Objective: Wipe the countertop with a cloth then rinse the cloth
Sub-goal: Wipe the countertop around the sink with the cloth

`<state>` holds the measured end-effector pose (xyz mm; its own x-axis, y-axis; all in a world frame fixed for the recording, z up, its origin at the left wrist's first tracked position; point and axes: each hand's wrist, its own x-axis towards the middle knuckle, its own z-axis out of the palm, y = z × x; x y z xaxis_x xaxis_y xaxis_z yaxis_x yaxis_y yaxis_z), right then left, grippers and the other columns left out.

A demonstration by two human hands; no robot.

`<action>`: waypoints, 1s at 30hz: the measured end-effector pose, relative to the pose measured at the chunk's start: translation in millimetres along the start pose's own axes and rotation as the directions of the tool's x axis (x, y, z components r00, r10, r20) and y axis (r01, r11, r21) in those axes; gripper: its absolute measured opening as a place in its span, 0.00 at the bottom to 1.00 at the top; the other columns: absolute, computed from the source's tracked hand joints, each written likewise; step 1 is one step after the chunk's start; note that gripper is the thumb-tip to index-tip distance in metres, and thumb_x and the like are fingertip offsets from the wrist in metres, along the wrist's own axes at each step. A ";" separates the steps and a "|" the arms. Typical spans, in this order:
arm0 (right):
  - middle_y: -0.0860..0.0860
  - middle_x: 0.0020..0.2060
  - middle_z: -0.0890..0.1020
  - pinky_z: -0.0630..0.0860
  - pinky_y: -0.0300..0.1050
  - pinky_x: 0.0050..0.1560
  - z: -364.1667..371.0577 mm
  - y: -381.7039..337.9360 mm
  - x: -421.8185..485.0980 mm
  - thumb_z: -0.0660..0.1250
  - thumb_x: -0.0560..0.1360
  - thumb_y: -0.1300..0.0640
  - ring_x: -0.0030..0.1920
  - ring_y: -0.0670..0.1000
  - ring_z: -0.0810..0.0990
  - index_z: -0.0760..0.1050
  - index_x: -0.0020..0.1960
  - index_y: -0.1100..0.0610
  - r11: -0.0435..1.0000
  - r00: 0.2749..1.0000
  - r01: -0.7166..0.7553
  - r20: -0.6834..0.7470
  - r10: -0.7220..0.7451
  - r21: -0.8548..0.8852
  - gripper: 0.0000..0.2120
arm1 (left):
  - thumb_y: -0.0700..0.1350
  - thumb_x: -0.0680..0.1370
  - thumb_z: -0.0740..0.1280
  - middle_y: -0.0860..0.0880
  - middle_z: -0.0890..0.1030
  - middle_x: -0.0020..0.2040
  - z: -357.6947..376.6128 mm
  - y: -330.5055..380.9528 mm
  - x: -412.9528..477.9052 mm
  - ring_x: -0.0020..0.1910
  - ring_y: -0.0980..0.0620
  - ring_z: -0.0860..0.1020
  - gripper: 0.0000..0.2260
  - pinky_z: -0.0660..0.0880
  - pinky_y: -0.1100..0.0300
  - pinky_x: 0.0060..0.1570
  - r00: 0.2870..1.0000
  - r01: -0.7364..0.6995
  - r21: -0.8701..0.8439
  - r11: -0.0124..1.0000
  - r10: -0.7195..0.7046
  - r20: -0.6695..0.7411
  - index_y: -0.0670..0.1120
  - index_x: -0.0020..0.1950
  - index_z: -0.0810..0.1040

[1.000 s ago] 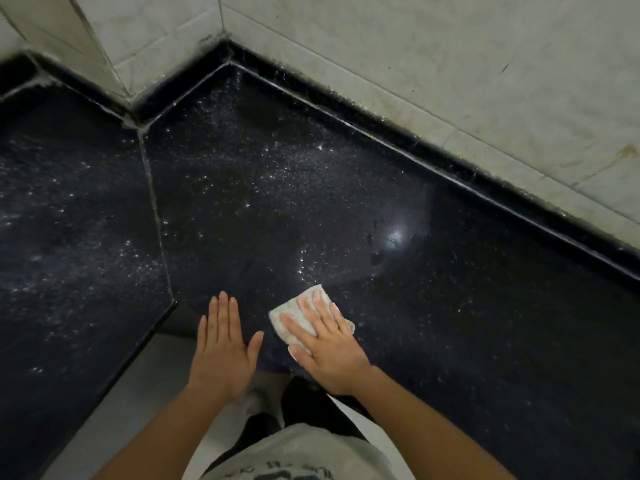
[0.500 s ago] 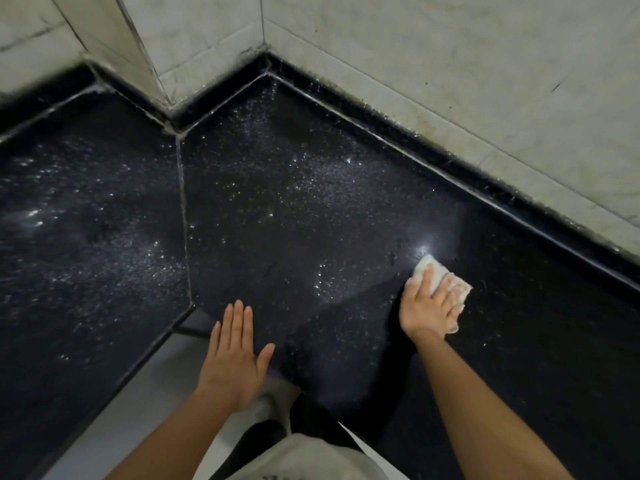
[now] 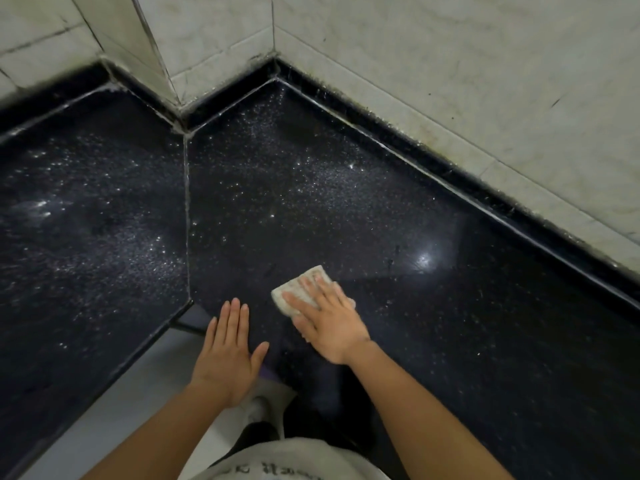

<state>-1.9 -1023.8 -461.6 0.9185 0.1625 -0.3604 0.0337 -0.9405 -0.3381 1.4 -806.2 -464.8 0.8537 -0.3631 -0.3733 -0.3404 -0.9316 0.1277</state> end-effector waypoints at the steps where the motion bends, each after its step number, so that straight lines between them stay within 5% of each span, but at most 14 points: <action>1: 0.46 0.78 0.44 0.41 0.54 0.76 -3.3 13.4 -2.0 0.37 0.77 0.38 0.77 0.54 0.40 0.48 0.75 0.35 0.997 0.997 -0.077 -0.027 0.077 0.007 0.26 | 0.61 0.80 0.40 0.37 0.62 0.72 0.7 0.0 0.4 0.71 0.42 0.63 0.34 0.39 0.55 0.71 1.000 -0.012 0.014 1.000 0.011 0.023 0.34 0.71 0.60; 6: 0.48 0.78 0.39 0.33 0.51 0.74 -24.5 84.4 -27.5 0.38 0.81 0.42 0.76 0.49 0.35 0.38 0.76 0.38 0.863 0.859 -0.493 -0.099 0.503 0.108 0.24 | 0.59 0.80 0.41 0.33 0.71 0.66 -3.4 5.6 2.7 0.66 0.37 0.71 0.36 0.45 0.51 0.71 1.000 -0.002 0.091 0.996 0.001 0.016 0.30 0.65 0.71; 10: 0.49 0.77 0.38 0.33 0.51 0.75 -47.6 121.8 -33.5 0.39 0.82 0.42 0.76 0.51 0.35 0.38 0.77 0.41 0.702 0.709 -0.673 -0.068 0.702 0.233 0.25 | 0.60 0.76 0.42 0.36 0.68 0.70 -15.7 15.4 10.2 0.72 0.40 0.64 0.35 0.52 0.43 0.73 0.997 0.054 0.026 0.998 -0.053 -0.050 0.35 0.63 0.73; 14: 0.53 0.78 0.40 0.33 0.55 0.74 -47.7 101.3 -13.9 0.40 0.82 0.44 0.77 0.55 0.36 0.39 0.77 0.43 0.575 0.586 -0.749 -0.075 0.807 0.329 0.25 | 0.62 0.72 0.32 0.42 0.43 0.77 -24.5 32.0 25.4 0.75 0.48 0.37 0.41 0.35 0.52 0.71 0.996 0.012 -0.021 1.000 -0.014 -0.092 0.38 0.77 0.49; 17: 0.54 0.78 0.40 0.29 0.53 0.71 -32.9 56.5 2.7 0.40 0.82 0.42 0.76 0.55 0.33 0.38 0.78 0.43 0.714 0.726 -0.641 -0.079 0.683 0.280 0.26 | 0.63 0.75 0.34 0.44 0.34 0.75 -32.0 54.3 44.8 0.72 0.50 0.31 0.36 0.33 0.54 0.71 0.994 0.014 -0.070 0.997 -0.022 -0.108 0.40 0.75 0.35; 20: 0.50 0.77 0.36 0.26 0.50 0.71 -20.5 33.5 -3.0 0.38 0.80 0.38 0.73 0.50 0.27 0.39 0.76 0.39 0.911 0.923 -0.365 -0.056 0.381 0.190 0.25 | 0.57 0.81 0.44 0.42 0.35 0.76 -41.0 75.2 67.1 0.74 0.47 0.33 0.32 0.34 0.53 0.72 0.996 0.032 -0.111 0.993 -0.041 -0.080 0.39 0.75 0.34; 22: 0.46 0.77 0.37 0.28 0.48 0.72 -20.2 47.3 -19.7 0.35 0.77 0.37 0.73 0.46 0.27 0.42 0.75 0.36 0.979 0.983 -0.171 -0.050 0.177 0.110 0.26 | 0.57 0.81 0.45 0.41 0.35 0.76 -43.8 84.3 79.1 0.75 0.46 0.34 0.33 0.35 0.53 0.72 0.996 0.037 -0.115 0.993 -0.047 -0.082 0.38 0.75 0.34; 25: 0.44 0.77 0.41 0.28 0.45 0.72 -25.1 94.1 -49.7 0.31 0.75 0.35 0.74 0.43 0.30 0.43 0.73 0.33 0.988 0.988 -0.146 -0.050 0.148 0.048 0.26 | 0.58 0.81 0.44 0.40 0.34 0.76 -44.6 90.8 91.6 0.75 0.45 0.34 0.33 0.34 0.53 0.72 0.997 0.053 -0.104 0.993 -0.059 -0.055 0.38 0.74 0.33; 27: 0.45 0.77 0.42 0.26 0.43 0.71 -31.8 128.0 -66.3 0.29 0.75 0.33 0.73 0.42 0.30 0.39 0.72 0.34 0.936 0.932 -0.348 -0.086 0.351 0.049 0.26 | 0.60 0.80 0.42 0.40 0.32 0.75 -43.7 93.5 96.8 0.74 0.45 0.32 0.34 0.33 0.53 0.71 0.997 0.078 -0.104 0.992 -0.079 -0.009 0.38 0.72 0.29; 30: 0.48 0.78 0.42 0.32 0.48 0.73 -50.0 180.1 -76.0 0.38 0.80 0.40 0.75 0.45 0.34 0.35 0.72 0.37 0.770 0.760 -0.620 -0.129 0.637 0.147 0.22 | 0.62 0.78 0.40 0.39 0.29 0.73 -40.7 96.2 101.4 0.73 0.45 0.30 0.35 0.32 0.52 0.72 0.994 0.101 -0.113 0.988 -0.097 0.041 0.39 0.70 0.27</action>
<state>-45.9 -1220.4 -451.7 0.7705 -0.5136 -0.3776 -0.6017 -0.7816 -0.1645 71.3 -933.4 -452.9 0.8662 -0.2695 -0.4209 -0.2055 -0.9597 0.1917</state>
